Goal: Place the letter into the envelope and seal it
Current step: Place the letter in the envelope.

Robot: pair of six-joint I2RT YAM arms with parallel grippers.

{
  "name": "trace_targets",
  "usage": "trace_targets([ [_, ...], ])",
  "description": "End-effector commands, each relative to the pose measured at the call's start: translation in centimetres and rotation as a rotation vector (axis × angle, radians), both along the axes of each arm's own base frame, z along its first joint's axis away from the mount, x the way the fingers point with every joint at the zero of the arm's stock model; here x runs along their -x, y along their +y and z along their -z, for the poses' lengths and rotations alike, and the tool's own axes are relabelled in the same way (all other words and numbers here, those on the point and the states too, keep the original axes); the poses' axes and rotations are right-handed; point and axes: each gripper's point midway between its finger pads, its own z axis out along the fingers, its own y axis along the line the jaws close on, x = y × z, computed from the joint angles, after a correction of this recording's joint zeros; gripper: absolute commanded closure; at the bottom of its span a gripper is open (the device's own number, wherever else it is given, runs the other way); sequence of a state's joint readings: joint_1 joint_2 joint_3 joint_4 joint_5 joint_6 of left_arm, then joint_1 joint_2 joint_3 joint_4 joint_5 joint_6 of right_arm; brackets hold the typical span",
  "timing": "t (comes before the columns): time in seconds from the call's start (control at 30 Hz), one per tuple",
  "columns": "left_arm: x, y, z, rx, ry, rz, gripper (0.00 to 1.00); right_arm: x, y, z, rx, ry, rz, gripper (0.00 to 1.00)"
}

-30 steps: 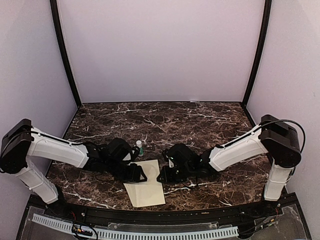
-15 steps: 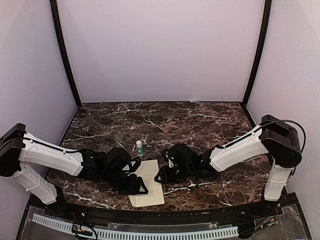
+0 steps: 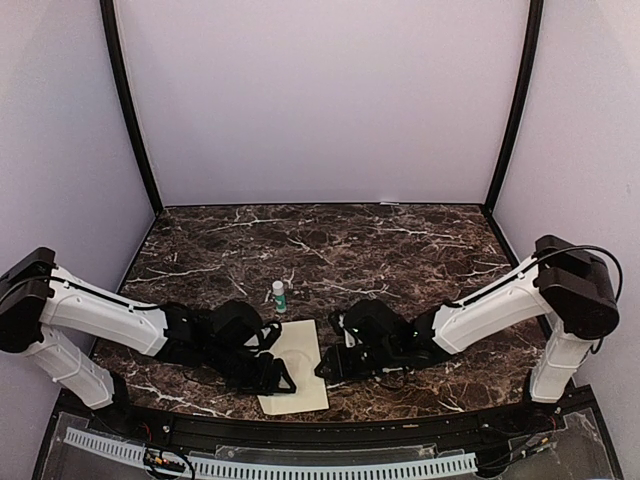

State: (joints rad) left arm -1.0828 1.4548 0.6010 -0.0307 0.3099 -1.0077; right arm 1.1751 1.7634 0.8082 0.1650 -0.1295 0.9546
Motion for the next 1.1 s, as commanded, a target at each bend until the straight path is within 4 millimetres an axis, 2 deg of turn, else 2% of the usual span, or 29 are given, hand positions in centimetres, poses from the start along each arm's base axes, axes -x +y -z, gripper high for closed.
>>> trace_targets([
  [0.0,0.6,0.2,0.8,-0.010,0.026,0.013,0.41,2.0,-0.4,1.6,0.024,0.066,-0.031,0.65],
  [0.63,0.5,-0.6,1.4,0.006,0.029,0.021,0.41,2.4,0.1,1.9,0.014,0.085,-0.039,0.69],
  [0.77,0.3,-0.8,1.3,0.012,0.023,0.017,0.41,2.5,0.2,2.1,0.015,0.090,-0.045,0.75],
  [1.07,-0.1,-1.5,1.1,0.040,0.013,0.007,0.41,2.6,0.4,2.4,0.018,0.099,-0.048,0.75],
])
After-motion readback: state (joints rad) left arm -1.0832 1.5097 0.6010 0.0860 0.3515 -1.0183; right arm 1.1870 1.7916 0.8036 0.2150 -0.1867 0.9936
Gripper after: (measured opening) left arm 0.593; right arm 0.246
